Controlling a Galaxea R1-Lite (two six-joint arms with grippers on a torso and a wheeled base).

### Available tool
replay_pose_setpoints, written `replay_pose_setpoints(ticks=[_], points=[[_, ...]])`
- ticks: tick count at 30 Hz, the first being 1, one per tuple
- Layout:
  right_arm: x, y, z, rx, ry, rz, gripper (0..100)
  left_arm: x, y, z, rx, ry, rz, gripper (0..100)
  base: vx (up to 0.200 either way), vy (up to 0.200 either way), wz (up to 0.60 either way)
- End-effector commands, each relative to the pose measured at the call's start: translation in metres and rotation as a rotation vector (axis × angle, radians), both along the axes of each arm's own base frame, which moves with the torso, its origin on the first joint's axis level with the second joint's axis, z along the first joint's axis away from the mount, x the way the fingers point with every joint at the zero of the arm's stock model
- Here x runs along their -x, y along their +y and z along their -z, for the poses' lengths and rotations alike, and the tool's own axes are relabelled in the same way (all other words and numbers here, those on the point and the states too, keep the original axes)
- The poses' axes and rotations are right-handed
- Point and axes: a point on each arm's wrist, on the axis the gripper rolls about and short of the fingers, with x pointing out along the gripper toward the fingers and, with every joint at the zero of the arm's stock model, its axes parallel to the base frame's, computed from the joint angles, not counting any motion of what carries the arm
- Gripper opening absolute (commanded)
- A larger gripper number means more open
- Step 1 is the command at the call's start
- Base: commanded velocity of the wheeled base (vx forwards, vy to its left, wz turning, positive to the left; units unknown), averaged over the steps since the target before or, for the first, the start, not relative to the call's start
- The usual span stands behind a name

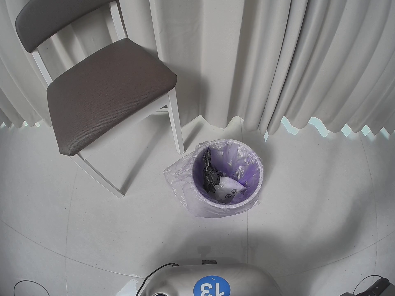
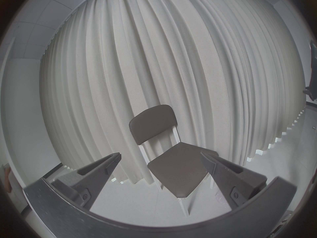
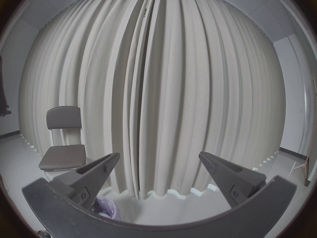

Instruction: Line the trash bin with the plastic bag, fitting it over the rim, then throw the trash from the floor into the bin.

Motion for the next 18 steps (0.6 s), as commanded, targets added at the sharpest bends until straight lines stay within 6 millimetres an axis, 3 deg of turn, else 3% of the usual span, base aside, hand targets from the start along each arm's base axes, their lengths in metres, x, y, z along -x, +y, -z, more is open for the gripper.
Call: replay_pose_setpoints(ticks=[1, 4, 8, 18], points=[[0.055, -0.003, 0.017, 0.004, -0.126, 0.011, 100, 0.034, 0.003, 0.013, 0.003, -0.047, -0.055, 100, 0.000, 0.000, 0.00], [0.083, -0.005, 0.030, 0.027, -0.132, 0.036, 100, 0.048, 0.002, 0.024, 0.000, -0.030, -0.073, 100, 0.000, 0.000, 0.00], [0.104, -0.005, 0.035, 0.045, -0.141, 0.058, 100, 0.058, 0.000, 0.031, -0.001, -0.027, -0.104, 100, 0.000, 0.000, 0.00], [0.134, 0.001, 0.047, 0.038, -0.151, 0.094, 100, 0.083, -0.003, 0.058, -0.001, -0.008, -0.135, 100, 0.000, 0.000, 0.00]])
